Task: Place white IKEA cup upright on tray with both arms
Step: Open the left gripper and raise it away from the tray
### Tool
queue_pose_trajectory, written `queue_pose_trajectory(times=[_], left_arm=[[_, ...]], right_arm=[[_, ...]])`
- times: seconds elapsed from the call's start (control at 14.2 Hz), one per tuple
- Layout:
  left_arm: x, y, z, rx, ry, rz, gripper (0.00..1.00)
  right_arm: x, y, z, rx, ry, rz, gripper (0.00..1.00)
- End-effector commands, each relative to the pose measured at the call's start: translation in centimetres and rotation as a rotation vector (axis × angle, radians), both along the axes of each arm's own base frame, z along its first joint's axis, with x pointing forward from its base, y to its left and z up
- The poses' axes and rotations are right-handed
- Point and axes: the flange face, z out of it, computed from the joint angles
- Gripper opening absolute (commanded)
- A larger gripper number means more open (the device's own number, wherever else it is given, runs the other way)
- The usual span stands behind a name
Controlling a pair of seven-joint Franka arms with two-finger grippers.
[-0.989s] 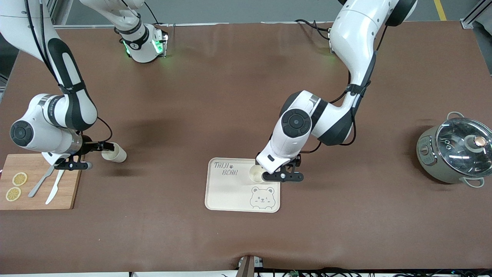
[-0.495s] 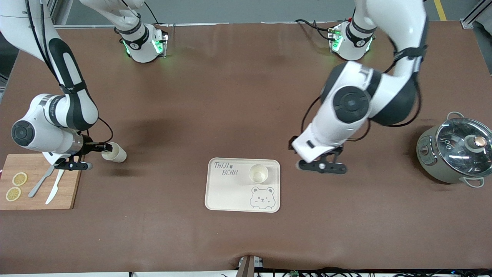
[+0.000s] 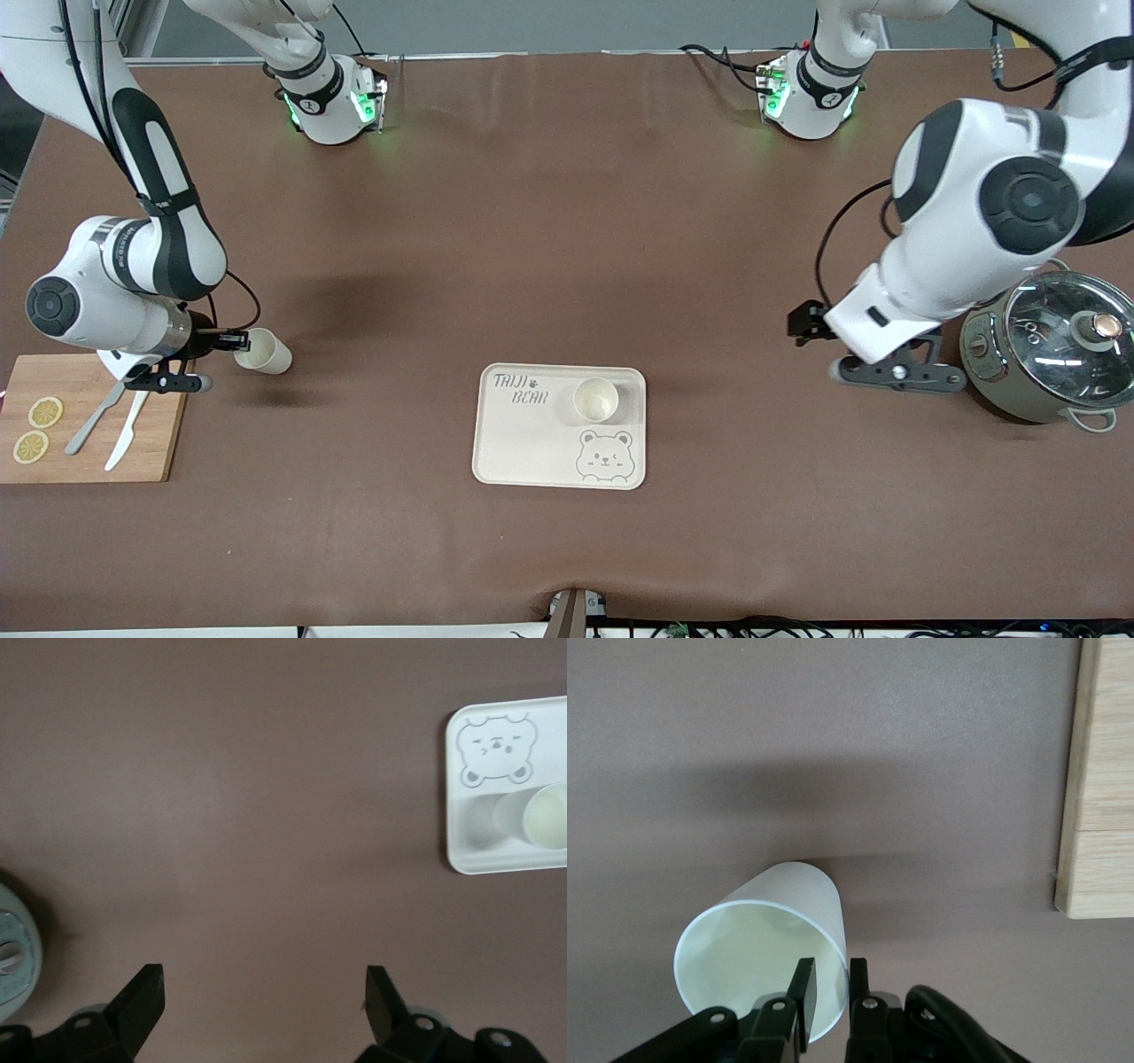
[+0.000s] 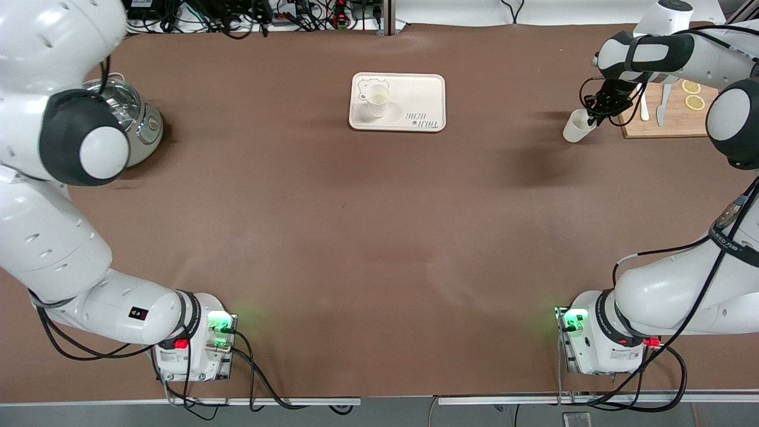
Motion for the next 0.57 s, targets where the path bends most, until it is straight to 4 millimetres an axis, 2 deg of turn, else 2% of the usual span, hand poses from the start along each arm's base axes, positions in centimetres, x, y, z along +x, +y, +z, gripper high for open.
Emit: queue_pose_trajectory(times=[0.0, 0.14, 0.21, 0.35, 0.49], left_arm=[[-2.6, 3.7, 1.2, 0.016, -0.003, -0.007, 1.0], [-3.8, 6.0, 2.5, 0.013, -0.012, 0.007, 1.0], [-4.5, 7.2, 3.5, 0.008, -0.024, 0.02, 1.0], [-5.5, 7.9, 4.6, 0.006, -0.037, 0.028, 1.0], [-6.4, 9.6, 5.6, 0.003, -0.049, 0.053, 1.0]], right_arm=[[-0.2, 0.1, -0.1, 0.002, -0.009, -0.02, 0.2], [-0.2, -0.2, -0.1, 0.002, -0.009, -0.024, 0.2], [-0.2, -0.1, -0.1, 0.002, -0.007, -0.023, 0.11], [-0.2, 0.0, -0.3, 0.003, -0.006, -0.023, 0.05], [-0.2, -0.4, -0.9, 0.001, -0.01, -0.027, 0.03]])
